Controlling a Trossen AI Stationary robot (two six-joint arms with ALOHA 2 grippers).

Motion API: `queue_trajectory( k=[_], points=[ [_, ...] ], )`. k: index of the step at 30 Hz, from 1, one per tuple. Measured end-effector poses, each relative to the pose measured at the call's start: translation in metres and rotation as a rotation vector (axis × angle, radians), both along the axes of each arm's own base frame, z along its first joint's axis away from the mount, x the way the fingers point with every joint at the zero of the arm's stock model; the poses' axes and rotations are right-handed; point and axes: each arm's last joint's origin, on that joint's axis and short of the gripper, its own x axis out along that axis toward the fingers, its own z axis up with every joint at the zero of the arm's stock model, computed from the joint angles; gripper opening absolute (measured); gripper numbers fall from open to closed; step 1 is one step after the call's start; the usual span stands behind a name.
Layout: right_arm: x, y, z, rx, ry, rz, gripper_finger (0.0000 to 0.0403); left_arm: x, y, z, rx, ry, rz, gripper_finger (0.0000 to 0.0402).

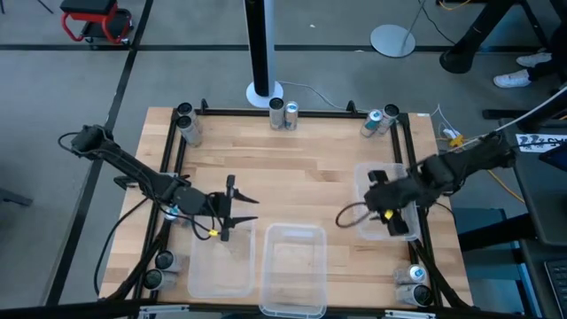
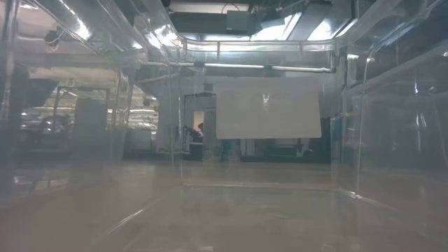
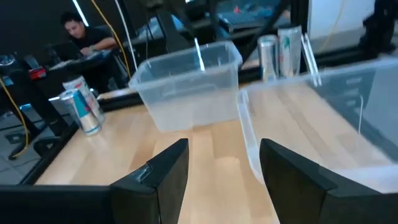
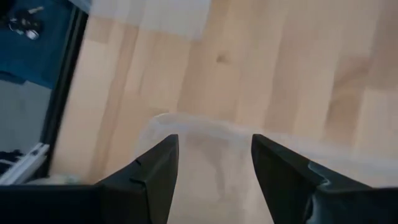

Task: Sort soda cans
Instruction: Move the top transparent bin to the bottom right of the table

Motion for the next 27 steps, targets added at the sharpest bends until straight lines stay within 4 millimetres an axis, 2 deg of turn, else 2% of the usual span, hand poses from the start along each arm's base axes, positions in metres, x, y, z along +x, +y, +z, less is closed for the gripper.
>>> queue_trajectory(
  k=[8,13,17,27],
  points=[
    [-0.01,0.051,-0.022,-0.026,0.165,-0.046,0.0205,0.0,-0.001,0.001,-0.022,-0.007,0.0,0.0189],
    [-0.009,0.071,-0.039,-0.092,0.27,-0.056,0.0205,0.001,0.001,0.001,-0.04,0.003,0.013,0.0189],
    [-0.006,0.078,-0.049,-0.121,0.343,-0.059,0.0205,-0.001,0.002,-0.006,-0.067,0.072,0.029,0.0189],
    [0.001,0.084,-0.062,-0.193,0.383,-0.064,0.0205,-0.002,-0.001,-0.007,-0.069,0.073,0.018,0.0189]
  ],
)
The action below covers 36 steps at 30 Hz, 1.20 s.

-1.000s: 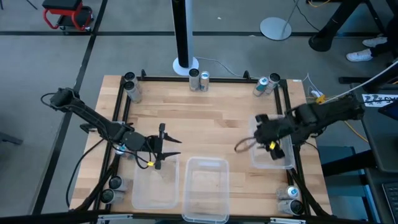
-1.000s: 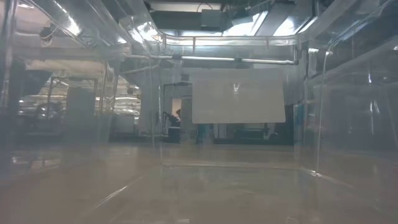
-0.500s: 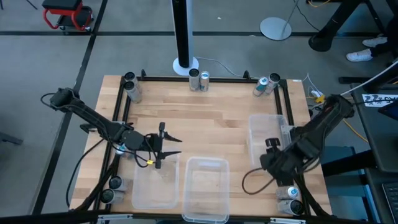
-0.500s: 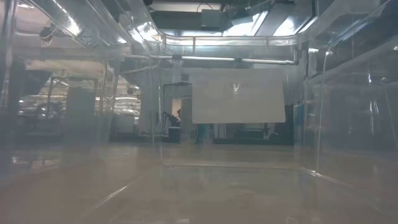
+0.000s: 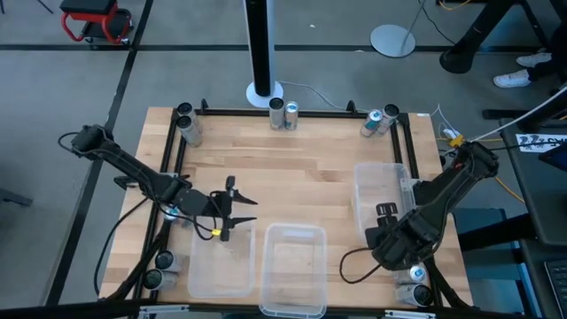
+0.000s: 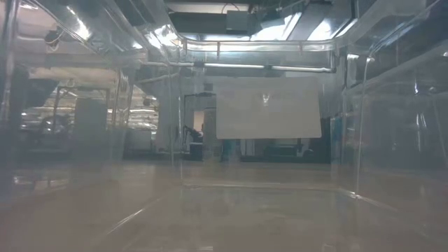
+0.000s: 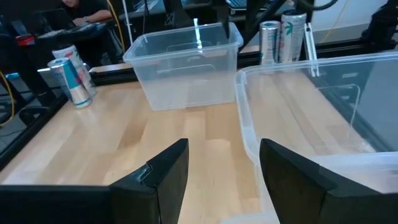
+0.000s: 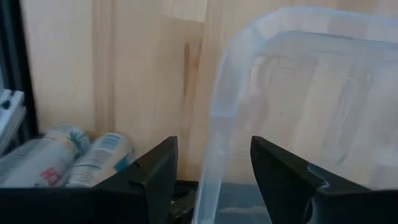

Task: Sort soda cans
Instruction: Move the top transparent bin to the bottom right of the table

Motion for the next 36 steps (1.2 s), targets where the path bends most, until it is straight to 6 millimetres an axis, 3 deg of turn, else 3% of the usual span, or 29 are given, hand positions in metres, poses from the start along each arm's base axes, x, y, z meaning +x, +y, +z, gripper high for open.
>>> queue_trajectory(
  k=[8,20,29,36],
  points=[
    [0.002,0.001,-0.006,-0.061,0.013,0.04,0.019,0.0,0.0,0.0,-0.004,0.0,0.002,0.0189],
    [0.007,0.004,-0.006,-0.059,-0.049,0.103,0.0025,-0.001,0.001,-0.003,0.0,0.025,0.004,0.0189],
    [0.018,0.014,-0.005,0.042,-0.179,0.061,0.0049,-0.001,0.0,-0.002,-0.006,0.02,0.005,0.0189],
    [0.032,0.028,-0.002,0.183,-0.322,-0.025,0.0036,-0.001,0.0,-0.002,0.0,0.02,0.003,0.0189]
  ],
)
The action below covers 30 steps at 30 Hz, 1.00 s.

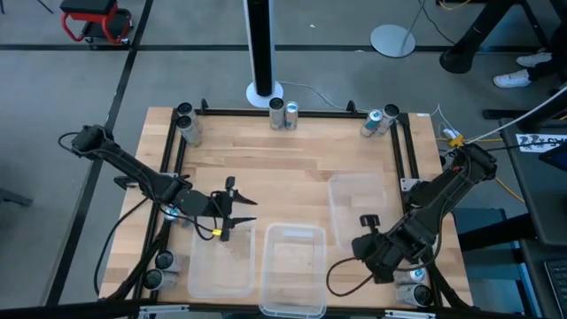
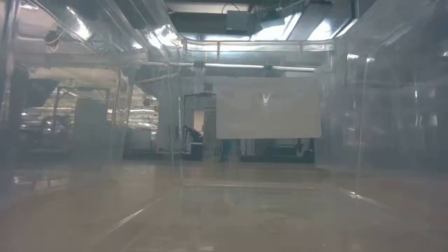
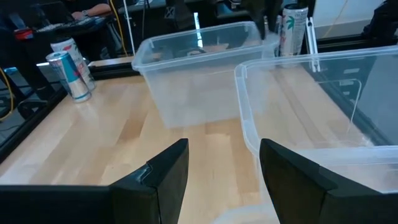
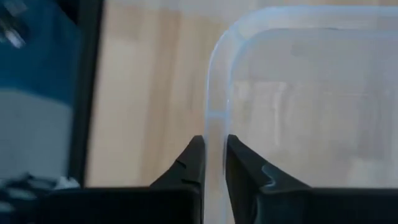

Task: Sort soda cans
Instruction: Move the top transparent bin to the bottom right of the table

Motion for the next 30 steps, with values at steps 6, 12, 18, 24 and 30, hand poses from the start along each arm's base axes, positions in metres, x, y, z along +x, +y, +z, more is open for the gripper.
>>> queue_trajectory(
  k=[6,12,18,24,30],
  points=[
    [0.019,0.021,-0.01,0.153,-0.04,-0.027,0.0041,0.0,0.0,0.0,0.034,0.001,-0.01,0.0189],
    [0.03,0.037,-0.017,0.29,-0.024,-0.039,0.0039,0.0,0.0,0.0,0.061,0.002,-0.018,0.0189],
    [0.032,0.04,-0.016,0.321,-0.044,-0.028,0.0046,0.0,0.0,0.0,0.082,0.003,-0.024,0.0189],
    [0.031,0.038,-0.018,0.258,-0.058,0.061,0.0085,0.0,0.0,0.0,0.077,0.003,-0.022,0.0189],
    [0.029,0.037,-0.02,0.271,-0.017,0.064,0.0144,0.0,0.0,0.0,0.066,0.002,-0.019,0.0189]
  ],
)
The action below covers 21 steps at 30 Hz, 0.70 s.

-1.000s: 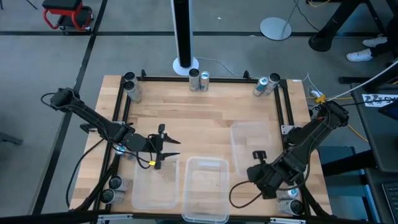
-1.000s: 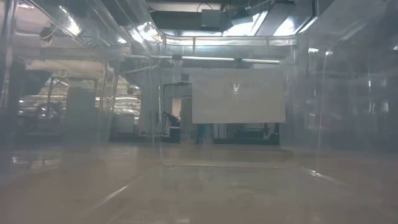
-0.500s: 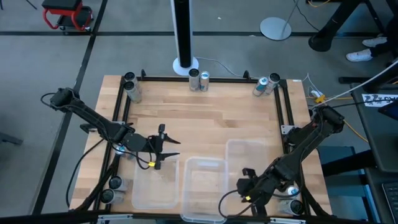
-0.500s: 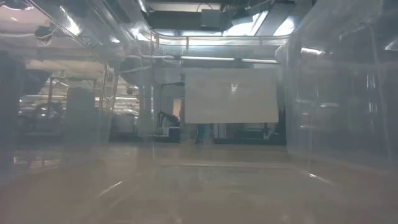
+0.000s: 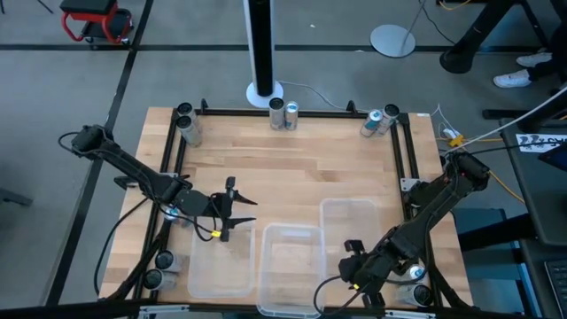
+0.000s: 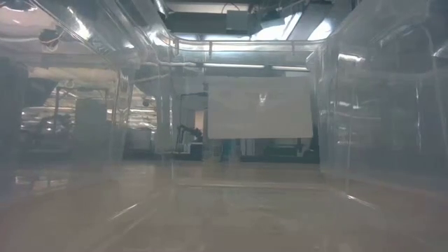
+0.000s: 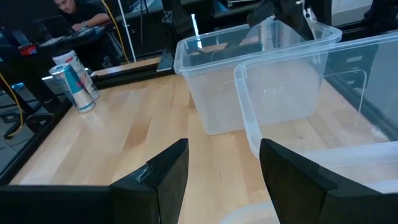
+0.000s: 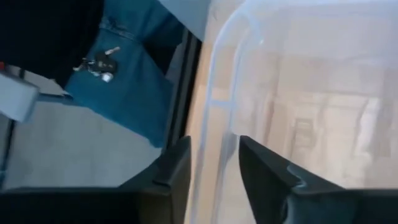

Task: Sort soda cans
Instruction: Move the top transparent bin to the bottom right of the table, then put the top right blue soda can into the right transparent bin

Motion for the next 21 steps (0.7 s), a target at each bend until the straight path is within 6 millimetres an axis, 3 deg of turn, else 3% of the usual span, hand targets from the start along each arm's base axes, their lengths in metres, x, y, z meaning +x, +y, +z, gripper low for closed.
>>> queue_trajectory(
  k=[10,21],
  points=[
    [-0.019,-0.02,0.027,-0.005,-0.002,-0.048,0.0178,0.0,0.0,0.0,-0.003,0.0,0.001,0.0189],
    [-0.05,-0.059,0.048,-0.266,-0.032,-0.051,0.0179,0.0,0.0,0.0,-0.002,0.001,0.001,0.0189]
  ],
)
